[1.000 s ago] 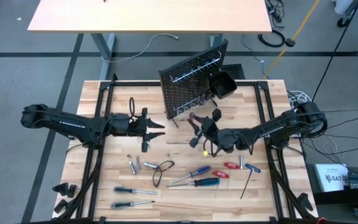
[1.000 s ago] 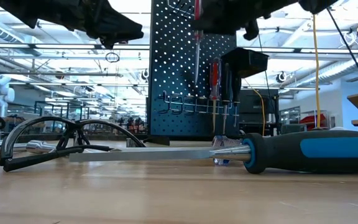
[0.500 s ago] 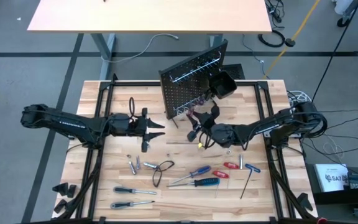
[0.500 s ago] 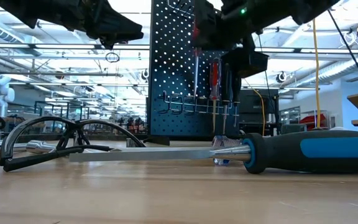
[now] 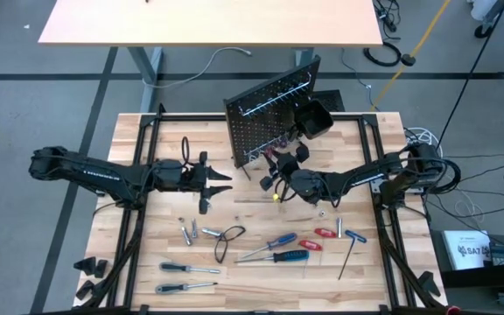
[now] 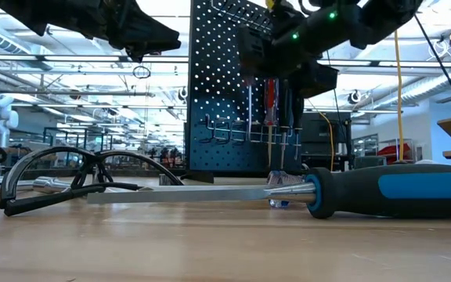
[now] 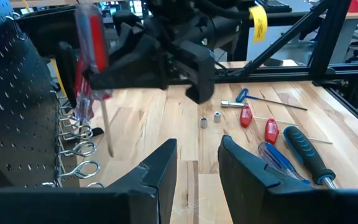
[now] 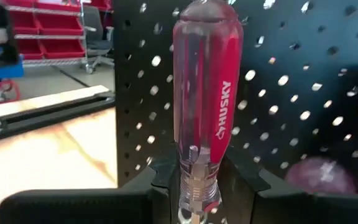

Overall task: Hang tools onto peg board
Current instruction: Hang the red screwdriver on the peg board

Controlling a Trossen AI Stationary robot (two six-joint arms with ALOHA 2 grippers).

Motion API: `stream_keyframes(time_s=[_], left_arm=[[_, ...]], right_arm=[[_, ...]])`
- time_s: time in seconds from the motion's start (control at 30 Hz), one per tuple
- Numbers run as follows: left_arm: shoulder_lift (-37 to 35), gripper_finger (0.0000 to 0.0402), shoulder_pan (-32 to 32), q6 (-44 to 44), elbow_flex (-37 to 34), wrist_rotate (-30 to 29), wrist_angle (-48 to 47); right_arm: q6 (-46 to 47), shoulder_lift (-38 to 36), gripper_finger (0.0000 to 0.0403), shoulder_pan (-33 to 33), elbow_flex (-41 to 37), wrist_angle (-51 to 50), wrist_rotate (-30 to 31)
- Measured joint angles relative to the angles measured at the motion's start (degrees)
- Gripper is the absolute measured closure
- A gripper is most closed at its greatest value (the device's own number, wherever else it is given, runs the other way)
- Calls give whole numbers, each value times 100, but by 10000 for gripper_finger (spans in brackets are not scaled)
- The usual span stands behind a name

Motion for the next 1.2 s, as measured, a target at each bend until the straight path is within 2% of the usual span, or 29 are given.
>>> stream_keyframes(time_s=[0.17,0.37,0.57,0.77,1.2], left_arm=[[0,281,0,0,0,-1,-4],[0,281,0,8,0,-1,-5],[0,281,0,13,0,-1,-10],[0,281,0,28,0,-1,-10],[0,281,0,26,0,-1,-8]], right_arm=[[-316,0,334,-76,0,288,49],[-620,0,334,-148,0,395,447],[-723,0,334,-269,0,491,451],[-1218,1,334,-303,0,1129,480],[-954,2,334,-419,0,1091,414]])
